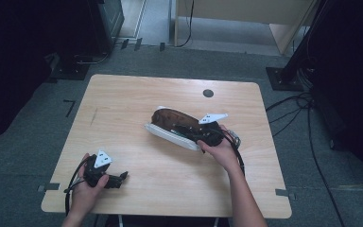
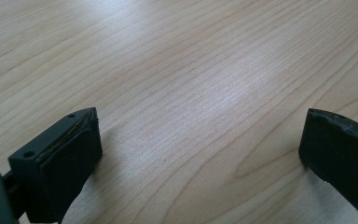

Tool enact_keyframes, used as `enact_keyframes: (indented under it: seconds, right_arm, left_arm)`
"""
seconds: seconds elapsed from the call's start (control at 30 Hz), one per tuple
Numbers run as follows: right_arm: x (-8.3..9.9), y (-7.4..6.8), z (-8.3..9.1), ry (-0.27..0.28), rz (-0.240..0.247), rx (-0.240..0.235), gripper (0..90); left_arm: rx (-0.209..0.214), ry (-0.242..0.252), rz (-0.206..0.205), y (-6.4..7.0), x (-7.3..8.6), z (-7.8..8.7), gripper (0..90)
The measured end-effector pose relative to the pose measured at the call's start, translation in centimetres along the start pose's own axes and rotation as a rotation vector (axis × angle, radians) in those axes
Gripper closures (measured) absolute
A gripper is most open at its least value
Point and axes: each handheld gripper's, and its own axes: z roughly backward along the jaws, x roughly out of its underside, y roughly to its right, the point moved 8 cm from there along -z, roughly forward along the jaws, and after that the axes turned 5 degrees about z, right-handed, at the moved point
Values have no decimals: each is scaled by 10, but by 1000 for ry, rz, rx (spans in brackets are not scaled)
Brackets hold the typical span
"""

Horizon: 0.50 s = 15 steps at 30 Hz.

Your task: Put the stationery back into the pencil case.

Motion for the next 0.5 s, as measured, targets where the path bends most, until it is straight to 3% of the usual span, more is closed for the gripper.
enact_keyframes:
  seconds: [0.13,0.5]
  right_arm:
    - [6,3,-1,-51,8,13,732]
    - [8,6,4,-46,1,19,706]
  left_arm:
    - [0,1,1,0,0,0,0]
    - [0,0,0,0,0,0,0]
